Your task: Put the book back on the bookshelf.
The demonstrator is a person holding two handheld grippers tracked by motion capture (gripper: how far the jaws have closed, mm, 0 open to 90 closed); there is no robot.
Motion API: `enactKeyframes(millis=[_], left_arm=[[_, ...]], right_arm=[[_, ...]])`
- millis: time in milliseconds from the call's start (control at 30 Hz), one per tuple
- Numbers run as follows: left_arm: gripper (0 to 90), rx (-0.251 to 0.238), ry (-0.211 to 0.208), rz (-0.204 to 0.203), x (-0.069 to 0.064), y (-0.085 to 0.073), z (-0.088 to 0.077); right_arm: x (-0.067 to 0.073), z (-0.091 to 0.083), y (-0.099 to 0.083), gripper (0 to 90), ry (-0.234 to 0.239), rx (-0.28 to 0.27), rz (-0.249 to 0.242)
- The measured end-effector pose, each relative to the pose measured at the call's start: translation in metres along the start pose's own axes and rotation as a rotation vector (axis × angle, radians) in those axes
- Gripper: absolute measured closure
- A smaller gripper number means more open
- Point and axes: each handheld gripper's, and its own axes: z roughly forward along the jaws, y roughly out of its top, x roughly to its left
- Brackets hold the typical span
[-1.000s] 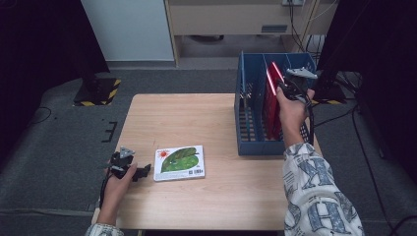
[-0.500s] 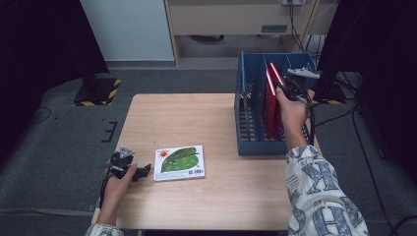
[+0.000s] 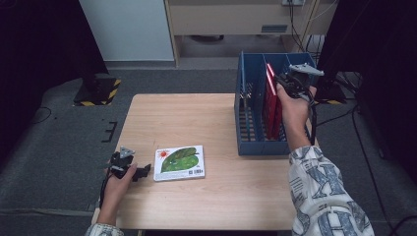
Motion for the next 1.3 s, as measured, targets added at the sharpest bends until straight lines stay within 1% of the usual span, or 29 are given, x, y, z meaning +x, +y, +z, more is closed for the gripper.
enactKeyframes(millis=[133,233,367,467,567,633,733,767,800,867,933,967,1067,1167,1267,1300], left_arm=[[0.0,0.0,0.0,0.0,0.0,0.0,0.0],[0.0,0.0,0.0,0.0,0.0,0.0,0.0],[0.0,0.0,0.0,0.0,0.0,0.0,0.0],[0.0,0.0,0.0,0.0,0.0,0.0,0.0],[0.0,0.0,0.0,0.0,0.0,0.0,0.0],[0.0,0.0,0.0,0.0,0.0,0.0,0.0],[0.0,0.0,0.0,0.0,0.0,0.0,0.0],[0.0,0.0,0.0,0.0,0.0,0.0,0.0],[0.0,0.0,0.0,0.0,0.0,0.0,0.0],[0.0,0.0,0.0,0.0,0.0,0.0,0.0],[0.0,0.0,0.0,0.0,0.0,0.0,0.0],[0.0,0.0,0.0,0.0,0.0,0.0,0.0],[0.0,0.0,0.0,0.0,0.0,0.0,0.0],[0.0,0.0,0.001,0.0,0.0,0.0,0.0],[0.0,0.0,0.0,0.0,0.0,0.0,0.0],[0.0,0.0,0.001,0.0,0.0,0.0,0.0]], right_arm=[[0.0,-0.004,0.004,70.3,0.021,-0.011,0.006],[0.0,-0.007,0.005,68.9,0.027,-0.015,0.009],[0.001,-0.008,0.005,63.8,0.038,-0.008,0.005],[0.002,-0.011,0.006,58.1,0.038,-0.017,-0.002],[0.003,-0.013,0.007,50.8,0.048,-0.02,-0.006],[0.004,-0.014,0.007,44.1,0.051,-0.014,-0.014],[0.006,-0.017,0.007,32.7,0.04,-0.013,-0.029],[0.007,-0.019,0.007,29.7,0.046,-0.018,-0.031],[0.008,-0.021,0.007,24.6,0.046,-0.019,-0.038],[0.011,-0.024,0.008,19.2,0.054,-0.018,-0.054],[0.013,-0.027,0.008,15.6,0.064,-0.019,-0.068],[0.014,-0.03,0.007,13.1,0.07,-0.028,-0.076],[0.016,-0.036,0.004,8.5,0.088,-0.04,-0.067],[0.018,-0.042,-0.001,5.8,0.103,-0.039,-0.072],[0.018,-0.049,-0.005,5.7,0.111,-0.039,-0.08],[0.018,-0.052,-0.007,5.7,0.104,-0.04,-0.087]])
